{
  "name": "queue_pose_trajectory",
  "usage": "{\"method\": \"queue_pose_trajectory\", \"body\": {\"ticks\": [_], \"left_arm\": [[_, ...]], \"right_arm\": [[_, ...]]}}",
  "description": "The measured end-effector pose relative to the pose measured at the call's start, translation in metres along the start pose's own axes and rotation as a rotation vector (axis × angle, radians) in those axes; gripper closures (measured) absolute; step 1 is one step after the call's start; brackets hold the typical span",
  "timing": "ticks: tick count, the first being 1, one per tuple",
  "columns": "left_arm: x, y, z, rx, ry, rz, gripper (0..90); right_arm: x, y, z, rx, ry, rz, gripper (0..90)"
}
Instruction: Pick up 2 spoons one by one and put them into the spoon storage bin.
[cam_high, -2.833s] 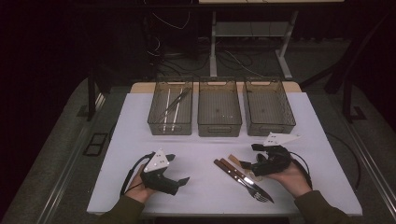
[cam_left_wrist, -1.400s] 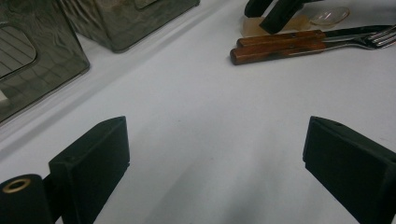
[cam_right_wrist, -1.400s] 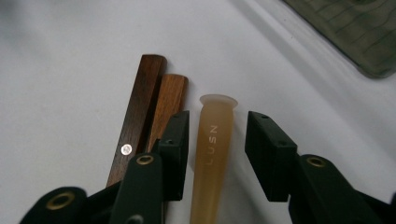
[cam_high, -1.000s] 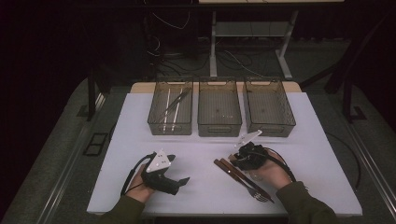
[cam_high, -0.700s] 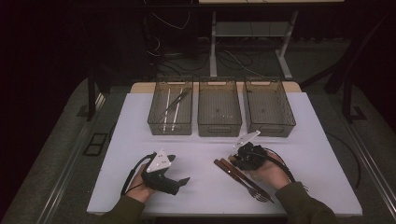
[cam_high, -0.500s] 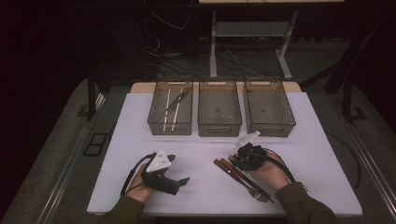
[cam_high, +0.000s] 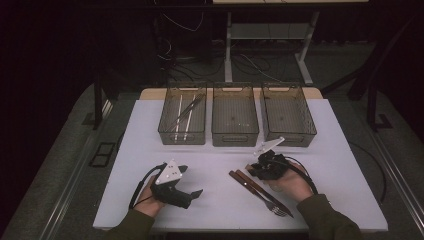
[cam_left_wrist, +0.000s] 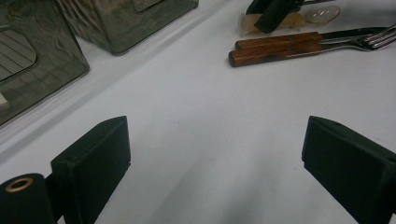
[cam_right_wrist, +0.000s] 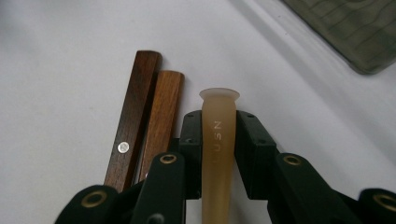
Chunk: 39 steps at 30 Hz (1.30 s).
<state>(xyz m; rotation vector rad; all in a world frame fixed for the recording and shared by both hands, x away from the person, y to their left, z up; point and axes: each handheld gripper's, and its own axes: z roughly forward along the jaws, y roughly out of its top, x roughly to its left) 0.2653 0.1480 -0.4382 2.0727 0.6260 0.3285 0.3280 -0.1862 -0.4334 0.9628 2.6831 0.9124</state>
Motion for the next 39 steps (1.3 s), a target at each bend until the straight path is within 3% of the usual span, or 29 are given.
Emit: {"method": "queue_pose_trajectory", "body": {"ticks": [13,19,39], "left_arm": [[0.0,0.0,0.0,0.004,-0.003,0.001,6.7],[0.002,-0.001,-0.002,-0.012,0.0,-0.022,7.0],[0.001,-0.001,0.0,-0.003,-0.014,-0.004,7.5]], "right_arm": [[-0.017,-0.002,-0.022,-0.118,0.076,0.119,73.7],[-0.021,-0.002,-0.028,-0.15,0.08,0.138,73.6],[-0.04,0.024,-0.04,-0.23,0.053,0.171,73.5]]}}
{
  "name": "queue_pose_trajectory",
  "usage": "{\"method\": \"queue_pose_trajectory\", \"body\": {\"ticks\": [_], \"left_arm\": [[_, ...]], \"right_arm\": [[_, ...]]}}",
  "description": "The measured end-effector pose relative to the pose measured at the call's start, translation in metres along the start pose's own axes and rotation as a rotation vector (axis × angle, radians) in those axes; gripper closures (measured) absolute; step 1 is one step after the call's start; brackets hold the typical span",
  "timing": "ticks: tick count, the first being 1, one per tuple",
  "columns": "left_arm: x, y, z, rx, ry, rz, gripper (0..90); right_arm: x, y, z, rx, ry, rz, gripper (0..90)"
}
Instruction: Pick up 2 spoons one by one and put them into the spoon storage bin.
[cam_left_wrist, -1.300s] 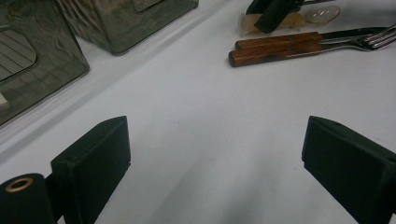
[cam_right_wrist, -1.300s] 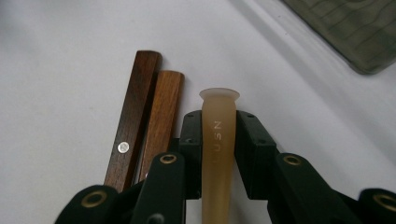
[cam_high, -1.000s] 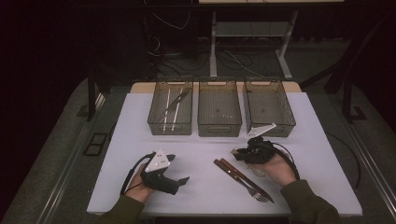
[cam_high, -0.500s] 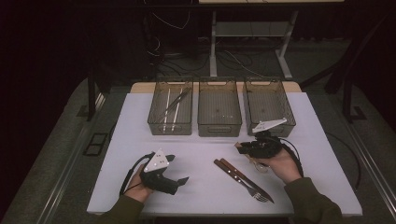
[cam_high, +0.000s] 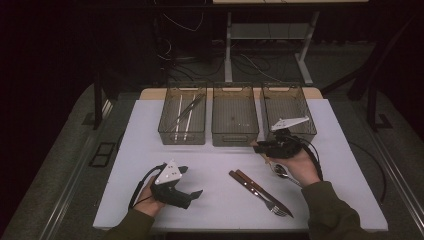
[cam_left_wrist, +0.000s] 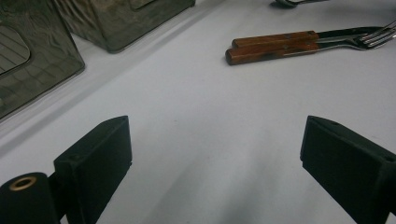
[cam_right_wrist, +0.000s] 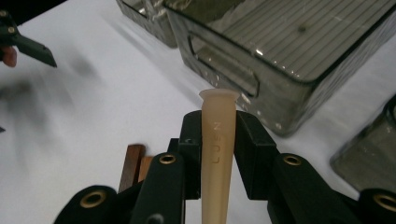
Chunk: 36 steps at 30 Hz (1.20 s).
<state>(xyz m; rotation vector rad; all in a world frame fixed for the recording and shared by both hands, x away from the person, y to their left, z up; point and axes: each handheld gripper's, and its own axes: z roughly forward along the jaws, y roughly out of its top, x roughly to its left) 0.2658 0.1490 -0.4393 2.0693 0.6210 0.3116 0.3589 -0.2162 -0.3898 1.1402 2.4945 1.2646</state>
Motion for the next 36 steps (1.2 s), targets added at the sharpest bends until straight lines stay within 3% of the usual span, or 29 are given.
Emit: {"method": "queue_pose_trajectory", "body": {"ticks": [12,36], "left_arm": [[0.0,0.001,-0.001,-0.004,-0.001,0.002,7.5],[0.0,0.001,-0.002,-0.022,-0.003,-0.01,7.5]], "right_arm": [[-0.004,0.036,0.0,-0.019,-0.033,-0.008,73.5],[-0.015,0.091,0.022,-0.011,-0.074,-0.007,73.4]]}}
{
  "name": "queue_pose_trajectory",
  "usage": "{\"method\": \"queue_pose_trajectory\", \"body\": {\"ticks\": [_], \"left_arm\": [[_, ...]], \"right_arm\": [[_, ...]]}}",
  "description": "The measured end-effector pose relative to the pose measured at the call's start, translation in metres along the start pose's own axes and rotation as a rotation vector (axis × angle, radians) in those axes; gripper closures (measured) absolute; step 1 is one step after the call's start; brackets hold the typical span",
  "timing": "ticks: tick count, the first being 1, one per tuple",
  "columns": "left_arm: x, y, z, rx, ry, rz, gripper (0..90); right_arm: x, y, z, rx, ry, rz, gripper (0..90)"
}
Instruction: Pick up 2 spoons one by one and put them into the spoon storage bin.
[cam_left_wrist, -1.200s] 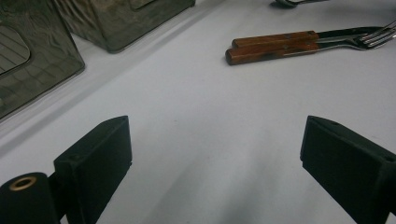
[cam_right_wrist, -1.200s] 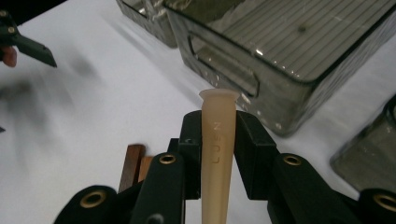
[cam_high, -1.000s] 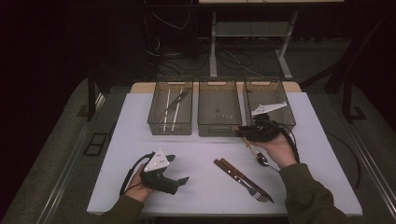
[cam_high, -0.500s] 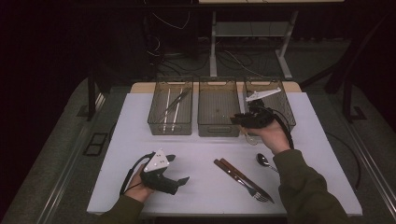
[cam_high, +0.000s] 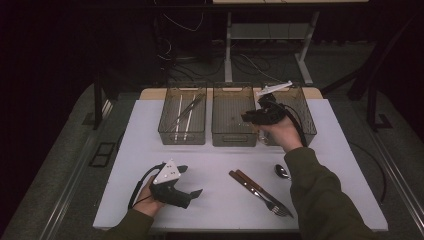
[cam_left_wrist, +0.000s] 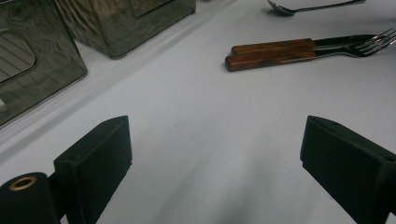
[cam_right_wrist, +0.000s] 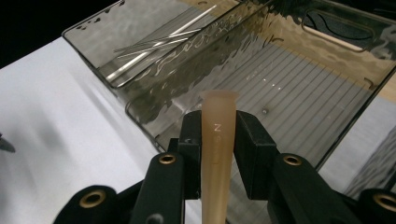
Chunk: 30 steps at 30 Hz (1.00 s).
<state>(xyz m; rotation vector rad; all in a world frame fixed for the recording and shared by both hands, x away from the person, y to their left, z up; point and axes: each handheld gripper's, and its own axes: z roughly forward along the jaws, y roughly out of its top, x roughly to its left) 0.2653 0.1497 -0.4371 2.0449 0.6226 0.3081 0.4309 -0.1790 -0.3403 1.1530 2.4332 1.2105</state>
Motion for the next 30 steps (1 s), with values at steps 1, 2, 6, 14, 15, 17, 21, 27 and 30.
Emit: {"method": "queue_pose_trajectory", "body": {"ticks": [1,2,6,14,15,17,21,27,30], "left_arm": [[0.0,0.0,0.0,0.001,-0.001,0.002,7.5],[0.0,0.0,0.0,0.001,-0.001,0.001,7.5],[0.001,0.0,-0.001,0.001,0.001,-0.001,7.5],[0.002,0.0,-0.001,-0.008,0.0,-0.001,7.8],[0.002,0.0,-0.001,-0.009,-0.001,-0.001,7.8],[0.002,0.0,-0.001,-0.015,-0.002,-0.005,7.8],[0.002,0.001,-0.001,-0.016,-0.005,-0.005,7.8],[0.002,0.001,-0.001,-0.016,-0.009,-0.005,7.8],[0.002,0.001,-0.002,-0.014,-0.01,-0.002,7.9]], "right_arm": [[0.0,0.002,0.001,0.001,-0.002,-0.002,73.4],[-0.001,0.004,0.002,0.001,-0.004,-0.003,73.4],[-0.004,0.013,0.009,0.009,-0.012,-0.001,73.4],[-0.012,0.029,0.022,0.031,-0.065,0.007,73.4],[-0.014,0.031,0.023,0.032,-0.07,0.008,73.4],[-0.015,0.035,0.026,0.034,-0.084,0.011,73.4],[-0.018,0.041,0.034,0.045,-0.102,0.015,73.4],[-0.021,0.044,0.05,0.066,-0.111,0.032,73.4],[-0.023,0.041,0.058,0.077,-0.108,0.028,73.3]]}}
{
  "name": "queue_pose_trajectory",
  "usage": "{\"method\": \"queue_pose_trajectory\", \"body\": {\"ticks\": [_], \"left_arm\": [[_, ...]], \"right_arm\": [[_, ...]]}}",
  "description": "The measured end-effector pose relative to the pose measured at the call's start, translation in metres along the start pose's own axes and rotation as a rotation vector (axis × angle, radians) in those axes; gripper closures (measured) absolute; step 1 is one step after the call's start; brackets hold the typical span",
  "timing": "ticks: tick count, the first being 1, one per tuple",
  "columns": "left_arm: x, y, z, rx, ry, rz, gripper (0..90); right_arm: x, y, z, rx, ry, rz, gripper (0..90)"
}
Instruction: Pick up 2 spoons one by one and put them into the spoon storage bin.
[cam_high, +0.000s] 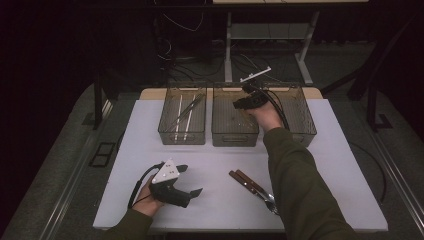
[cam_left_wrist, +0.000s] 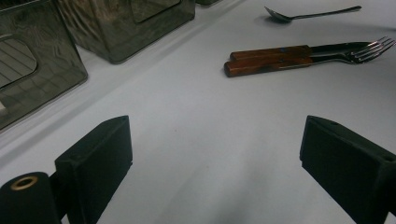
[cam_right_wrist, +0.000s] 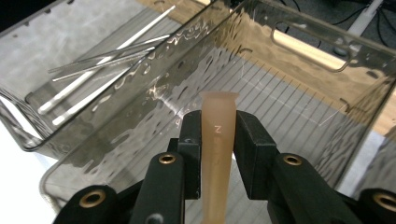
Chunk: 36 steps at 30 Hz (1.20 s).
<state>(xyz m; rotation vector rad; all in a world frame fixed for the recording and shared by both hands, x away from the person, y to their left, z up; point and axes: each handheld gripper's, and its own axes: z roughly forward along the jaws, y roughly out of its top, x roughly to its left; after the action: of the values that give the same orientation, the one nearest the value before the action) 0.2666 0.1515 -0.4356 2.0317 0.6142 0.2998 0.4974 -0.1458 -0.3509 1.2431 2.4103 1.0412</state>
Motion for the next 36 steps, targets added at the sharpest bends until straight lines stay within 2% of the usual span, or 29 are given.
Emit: {"method": "queue_pose_trajectory", "body": {"ticks": [6,11,16,18,20,25,29,30,32,36], "left_arm": [[0.0,0.0,0.0,-0.001,0.0,0.002,7.9],[0.0,0.0,0.0,-0.001,-0.001,0.0,8.0],[0.0,0.0,0.0,-0.003,-0.001,-0.001,8.0],[0.0,0.0,0.0,-0.003,-0.002,0.0,8.0],[0.0,0.0,0.0,-0.003,-0.001,0.0,8.0],[0.0,0.0,0.0,0.001,0.0,0.003,8.0],[0.0,0.0,0.0,0.005,0.003,0.008,8.0],[0.0,0.0,0.001,0.001,0.004,0.008,8.0],[0.0,0.0,0.001,0.001,0.002,0.002,8.0],[-0.001,0.0,0.001,-0.001,0.002,0.0,8.0]], "right_arm": [[0.0,-0.005,0.017,0.047,-0.004,0.005,73.2],[0.002,-0.01,0.027,0.083,-0.02,-0.017,72.3],[0.001,-0.012,0.03,0.087,0.007,0.002,60.2],[0.001,-0.013,0.029,0.087,0.002,0.004,56.3],[-0.002,-0.014,0.028,0.08,0.027,0.019,51.0],[-0.003,-0.016,0.021,0.052,0.044,0.011,42.9],[-0.002,-0.016,0.012,0.044,0.068,0.026,38.0],[-0.002,-0.016,0.01,0.045,0.082,0.024,37.4],[0.001,-0.017,0.005,0.039,0.067,0.005,35.7],[0.007,-0.018,-0.005,0.023,0.098,-0.006,31.6]]}}
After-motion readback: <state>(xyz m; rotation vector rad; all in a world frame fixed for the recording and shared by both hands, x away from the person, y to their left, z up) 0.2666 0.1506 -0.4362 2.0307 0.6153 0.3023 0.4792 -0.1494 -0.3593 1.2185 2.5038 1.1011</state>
